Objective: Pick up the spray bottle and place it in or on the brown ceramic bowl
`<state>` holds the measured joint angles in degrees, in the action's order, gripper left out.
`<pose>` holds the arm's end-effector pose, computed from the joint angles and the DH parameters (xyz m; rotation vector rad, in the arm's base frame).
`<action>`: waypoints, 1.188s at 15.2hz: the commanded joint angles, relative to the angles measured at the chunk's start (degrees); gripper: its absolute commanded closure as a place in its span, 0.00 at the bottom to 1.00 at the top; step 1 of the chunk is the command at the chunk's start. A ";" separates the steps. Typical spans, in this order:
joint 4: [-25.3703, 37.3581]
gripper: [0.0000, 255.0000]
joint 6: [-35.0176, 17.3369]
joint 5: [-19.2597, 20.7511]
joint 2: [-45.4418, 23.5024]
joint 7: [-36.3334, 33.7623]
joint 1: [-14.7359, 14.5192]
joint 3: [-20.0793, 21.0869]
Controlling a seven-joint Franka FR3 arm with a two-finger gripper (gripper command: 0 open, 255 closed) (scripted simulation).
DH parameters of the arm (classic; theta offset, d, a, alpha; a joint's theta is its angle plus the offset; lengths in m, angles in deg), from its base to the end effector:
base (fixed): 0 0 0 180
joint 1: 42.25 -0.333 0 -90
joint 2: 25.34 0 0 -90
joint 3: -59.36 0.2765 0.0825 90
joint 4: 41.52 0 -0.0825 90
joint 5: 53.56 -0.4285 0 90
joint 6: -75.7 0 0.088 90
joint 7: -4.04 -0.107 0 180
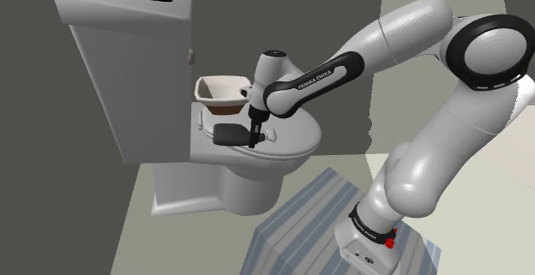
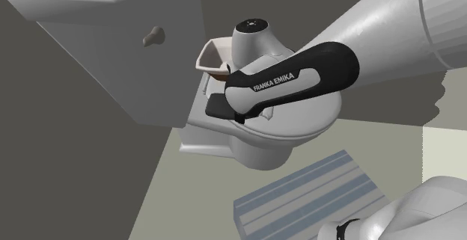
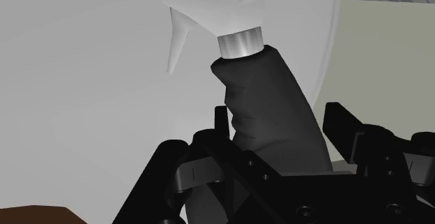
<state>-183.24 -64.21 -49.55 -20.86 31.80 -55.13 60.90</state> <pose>0.4892 0.1255 0.2537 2.8505 1.1862 0.0626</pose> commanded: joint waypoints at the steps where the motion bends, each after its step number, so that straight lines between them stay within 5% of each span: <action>1: 0.00 1.00 0.00 0.00 0.00 0.00 0.00 0.00; 8: 0.00 1.00 -0.01 0.00 0.00 0.00 0.00 0.00; 18: 3.12 1.00 8.29 -0.73 5.20 0.77 -0.15 -0.02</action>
<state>-180.46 -56.84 -50.21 -16.23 32.40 -55.31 60.94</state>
